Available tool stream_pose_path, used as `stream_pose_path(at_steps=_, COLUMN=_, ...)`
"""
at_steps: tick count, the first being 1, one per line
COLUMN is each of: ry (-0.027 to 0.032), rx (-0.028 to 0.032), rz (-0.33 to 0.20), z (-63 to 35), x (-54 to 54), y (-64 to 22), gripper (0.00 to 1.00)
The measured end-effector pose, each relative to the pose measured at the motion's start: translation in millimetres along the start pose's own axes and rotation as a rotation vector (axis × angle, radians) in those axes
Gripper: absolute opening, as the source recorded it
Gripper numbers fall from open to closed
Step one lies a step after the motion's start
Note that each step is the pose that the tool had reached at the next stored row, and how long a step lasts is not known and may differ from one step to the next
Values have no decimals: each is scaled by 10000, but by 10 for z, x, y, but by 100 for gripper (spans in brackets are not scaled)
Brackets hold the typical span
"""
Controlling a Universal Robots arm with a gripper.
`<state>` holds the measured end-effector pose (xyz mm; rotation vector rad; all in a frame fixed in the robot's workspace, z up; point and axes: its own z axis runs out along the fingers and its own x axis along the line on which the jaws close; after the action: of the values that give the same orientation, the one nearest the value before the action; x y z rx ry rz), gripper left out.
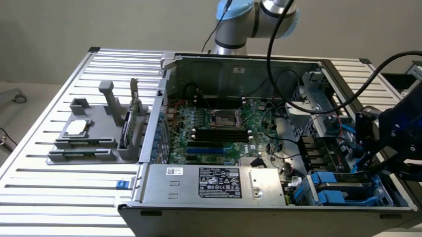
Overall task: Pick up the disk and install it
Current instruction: 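Insert the first disk wire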
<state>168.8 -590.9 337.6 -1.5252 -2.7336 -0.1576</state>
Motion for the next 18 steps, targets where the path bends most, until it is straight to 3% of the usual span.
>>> stream_pose_path(at_steps=10, ry=149, rx=185, rz=75, z=4, x=-17, y=26, gripper=27)
stream_pose_path(at_steps=15, ry=234, rx=310, rz=131, z=5, x=-21, y=33, gripper=27)
stream_pose_path(at_steps=17, ry=269, rx=370, rz=163, z=4, x=-22, y=34, gripper=25)
stream_pose_path(at_steps=18, ry=286, rx=401, rz=182, z=4, x=-21, y=34, gripper=18)
